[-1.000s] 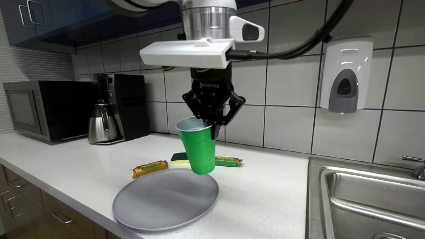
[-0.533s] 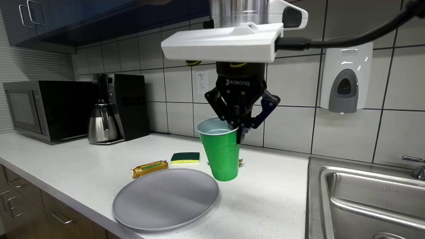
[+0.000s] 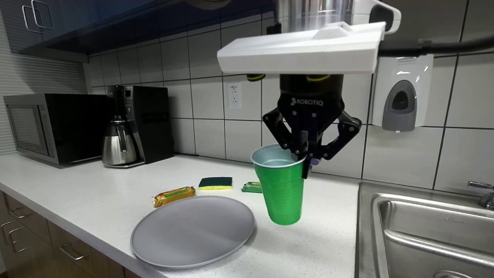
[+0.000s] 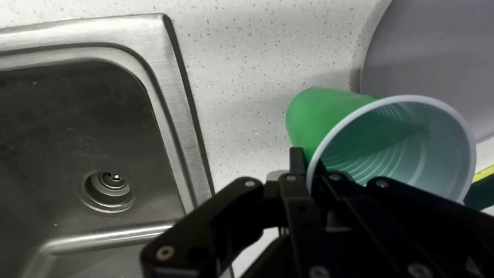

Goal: Put the cup off of the tray and put the candy bars on it

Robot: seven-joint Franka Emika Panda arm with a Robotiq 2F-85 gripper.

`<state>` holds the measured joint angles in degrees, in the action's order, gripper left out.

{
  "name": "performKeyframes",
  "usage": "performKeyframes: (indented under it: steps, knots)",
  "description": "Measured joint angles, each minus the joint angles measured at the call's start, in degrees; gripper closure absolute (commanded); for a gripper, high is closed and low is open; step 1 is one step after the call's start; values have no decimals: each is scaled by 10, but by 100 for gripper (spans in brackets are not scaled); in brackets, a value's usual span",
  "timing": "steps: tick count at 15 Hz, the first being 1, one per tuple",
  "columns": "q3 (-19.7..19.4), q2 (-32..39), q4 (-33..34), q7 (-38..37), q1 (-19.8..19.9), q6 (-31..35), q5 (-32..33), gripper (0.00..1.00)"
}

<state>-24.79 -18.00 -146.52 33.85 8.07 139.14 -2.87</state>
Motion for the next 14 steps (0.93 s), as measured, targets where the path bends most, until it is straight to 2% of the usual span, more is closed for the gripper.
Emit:
performKeyframes:
  steps: [14]
  knots:
    - [9,126,65,0,13,0,7,99]
